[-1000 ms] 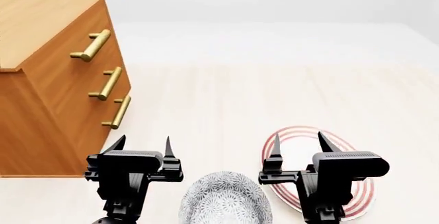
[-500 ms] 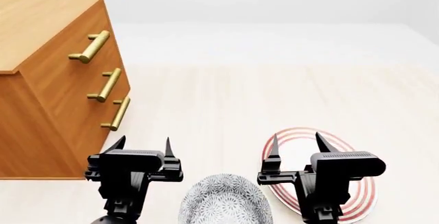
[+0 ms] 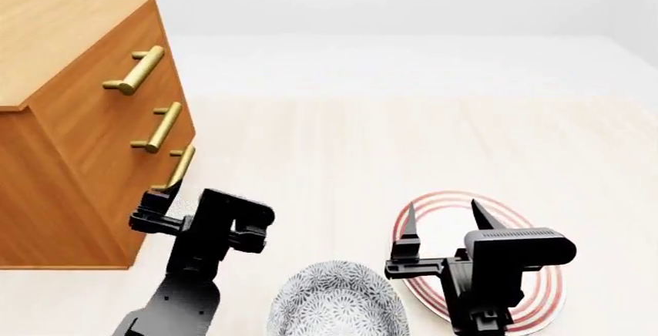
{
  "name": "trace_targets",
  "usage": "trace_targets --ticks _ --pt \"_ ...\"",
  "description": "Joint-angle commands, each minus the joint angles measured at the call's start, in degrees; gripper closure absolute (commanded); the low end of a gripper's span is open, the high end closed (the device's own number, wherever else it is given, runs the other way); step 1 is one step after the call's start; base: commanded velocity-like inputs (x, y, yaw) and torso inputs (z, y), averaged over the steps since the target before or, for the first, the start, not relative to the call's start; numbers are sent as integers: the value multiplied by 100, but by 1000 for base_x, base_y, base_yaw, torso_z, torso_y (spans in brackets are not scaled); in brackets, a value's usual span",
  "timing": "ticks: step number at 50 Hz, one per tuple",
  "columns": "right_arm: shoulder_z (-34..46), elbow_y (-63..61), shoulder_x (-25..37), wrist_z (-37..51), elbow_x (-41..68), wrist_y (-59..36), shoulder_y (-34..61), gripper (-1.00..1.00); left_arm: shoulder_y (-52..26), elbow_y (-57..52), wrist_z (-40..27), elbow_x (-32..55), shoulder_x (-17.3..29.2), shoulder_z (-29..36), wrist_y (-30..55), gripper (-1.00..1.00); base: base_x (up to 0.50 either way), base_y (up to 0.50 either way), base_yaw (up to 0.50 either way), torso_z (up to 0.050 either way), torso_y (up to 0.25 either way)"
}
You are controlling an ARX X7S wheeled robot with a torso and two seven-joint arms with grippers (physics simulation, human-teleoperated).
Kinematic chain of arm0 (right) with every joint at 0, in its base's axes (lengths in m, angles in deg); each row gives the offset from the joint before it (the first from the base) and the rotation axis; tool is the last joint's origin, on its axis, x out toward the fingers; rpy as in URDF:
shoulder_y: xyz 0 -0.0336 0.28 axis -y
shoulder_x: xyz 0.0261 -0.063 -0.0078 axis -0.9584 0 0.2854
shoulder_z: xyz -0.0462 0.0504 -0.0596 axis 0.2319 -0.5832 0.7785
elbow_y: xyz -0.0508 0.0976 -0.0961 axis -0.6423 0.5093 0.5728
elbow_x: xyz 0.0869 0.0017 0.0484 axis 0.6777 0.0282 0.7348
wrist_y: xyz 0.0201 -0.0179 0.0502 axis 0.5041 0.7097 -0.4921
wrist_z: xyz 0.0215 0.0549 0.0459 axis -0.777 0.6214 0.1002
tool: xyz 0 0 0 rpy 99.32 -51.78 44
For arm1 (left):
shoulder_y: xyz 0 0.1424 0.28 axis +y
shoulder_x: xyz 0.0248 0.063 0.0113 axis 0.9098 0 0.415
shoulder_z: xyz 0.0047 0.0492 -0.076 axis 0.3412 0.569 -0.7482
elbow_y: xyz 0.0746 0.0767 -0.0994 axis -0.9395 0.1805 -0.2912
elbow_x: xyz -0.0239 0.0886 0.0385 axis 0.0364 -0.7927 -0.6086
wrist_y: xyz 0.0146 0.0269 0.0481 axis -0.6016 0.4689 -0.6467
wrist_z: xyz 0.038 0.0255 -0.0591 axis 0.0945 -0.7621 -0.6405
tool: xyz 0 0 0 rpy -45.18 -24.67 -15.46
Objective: Open the bottom drawer of the cabinet.
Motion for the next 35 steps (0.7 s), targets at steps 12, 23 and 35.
trace_targets --ticks 12,23,35 --pt "67 -62 73 73 61 -25 18 -100 -1104 2111 -196 -979 64 1167 347 -100 0 0 0 0 0" --pt "82 -16 99 106 84 41 7 -100 -1420 2936 -390 -1135 -55 1359 211 -100 0 0 0 0 0" --pt "130 3 123 140 99 83 2 -100 -2248 4879 -668 -1073 -414 1424 -446 -100 0 0 0 0 0"
